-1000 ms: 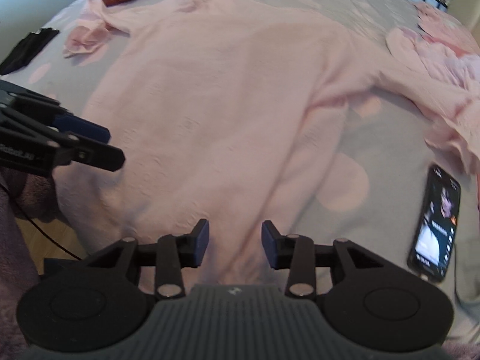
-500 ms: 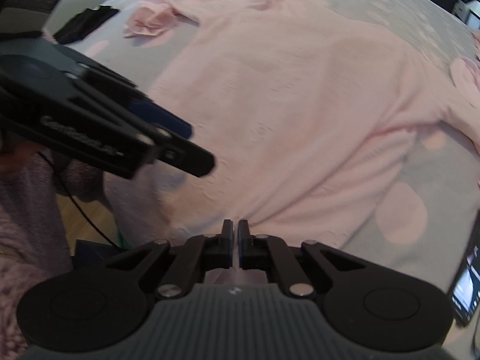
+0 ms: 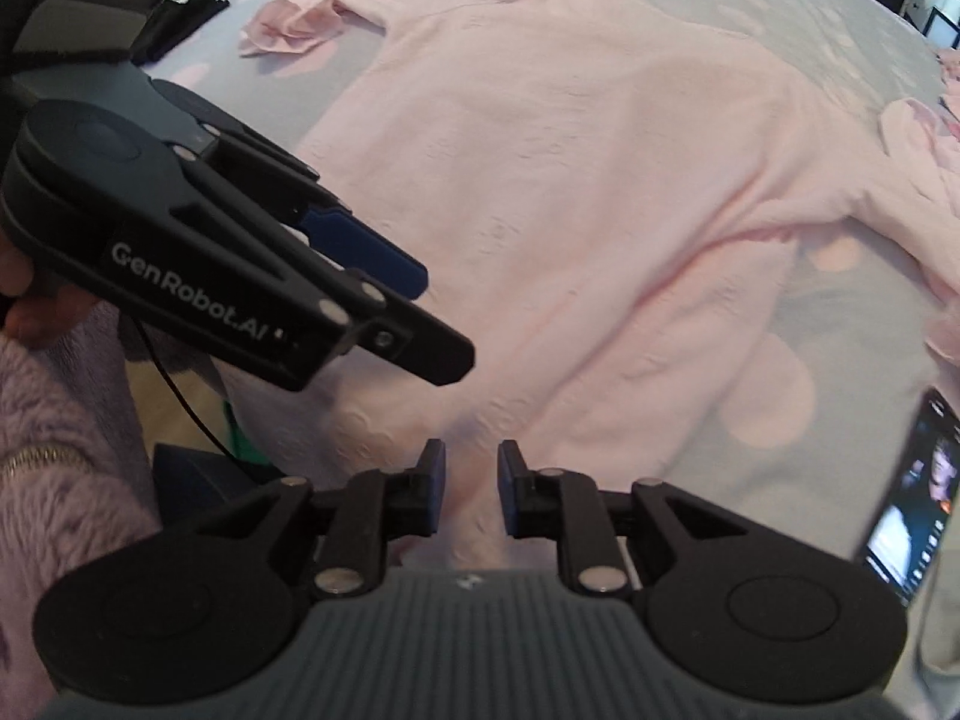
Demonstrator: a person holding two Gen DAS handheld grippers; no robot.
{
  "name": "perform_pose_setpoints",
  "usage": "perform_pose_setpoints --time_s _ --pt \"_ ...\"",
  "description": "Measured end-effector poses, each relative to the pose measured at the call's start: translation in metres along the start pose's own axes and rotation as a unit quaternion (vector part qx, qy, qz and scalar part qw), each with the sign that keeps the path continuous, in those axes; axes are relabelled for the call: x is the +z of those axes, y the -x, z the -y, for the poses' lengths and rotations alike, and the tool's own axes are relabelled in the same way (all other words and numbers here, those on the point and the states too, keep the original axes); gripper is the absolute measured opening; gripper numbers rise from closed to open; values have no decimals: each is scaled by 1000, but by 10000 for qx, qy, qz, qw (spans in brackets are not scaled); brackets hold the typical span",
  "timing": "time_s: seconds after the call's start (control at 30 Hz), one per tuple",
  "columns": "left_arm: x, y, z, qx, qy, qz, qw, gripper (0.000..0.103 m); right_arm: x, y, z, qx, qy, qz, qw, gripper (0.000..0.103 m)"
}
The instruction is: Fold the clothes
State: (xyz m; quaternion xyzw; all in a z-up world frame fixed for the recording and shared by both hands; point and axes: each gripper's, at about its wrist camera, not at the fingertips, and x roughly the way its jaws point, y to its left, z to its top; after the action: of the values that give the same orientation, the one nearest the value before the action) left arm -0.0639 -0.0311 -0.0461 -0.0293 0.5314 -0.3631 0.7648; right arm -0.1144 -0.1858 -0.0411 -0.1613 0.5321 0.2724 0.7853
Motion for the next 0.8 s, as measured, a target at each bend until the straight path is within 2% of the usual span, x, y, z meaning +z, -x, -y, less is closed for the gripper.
perform_pose_setpoints --time_s 0.03,0.1,0.13,0.23,0.27,0.4,0.6,0.63,0.7,0.8 --pt "0 -3 3 -55 -49 -60 10000 41 -3 1 1 -85 -19 -37 10000 22" --pt "0 -13 8 -126 -169 -254 9995 28 -11 1 9 -113 -165 -133 9997 22" --pt "-1 -18 10 -122 -233 -359 9990 27 -14 0 11 -106 -277 -152 9994 22" --pt "-5 -34 12 0 -369 -680 9970 10 -19 -3 19 -68 -624 -164 9979 21" --pt "-7 -36 10 36 -354 -732 9967 10 -20 -4 21 -19 -743 -166 9971 22" --pt "-9 -36 3 102 -292 -767 9966 10 -23 -10 22 158 -1040 -169 9943 34" --pt "-9 -34 -1 143 -227 -744 9969 10 -23 -22 26 297 -1190 -324 9919 32" --pt "-9 -34 -1 148 -212 -738 9969 10 -23 -25 27 329 -1215 -368 9914 27" --pt "-10 -34 -3 171 -184 -732 9970 10 -24 -30 30 405 -1328 -441 9893 3" --pt "-9 -32 -4 149 -149 -701 9973 10 -26 -26 34 464 -1439 -422 9876 2"
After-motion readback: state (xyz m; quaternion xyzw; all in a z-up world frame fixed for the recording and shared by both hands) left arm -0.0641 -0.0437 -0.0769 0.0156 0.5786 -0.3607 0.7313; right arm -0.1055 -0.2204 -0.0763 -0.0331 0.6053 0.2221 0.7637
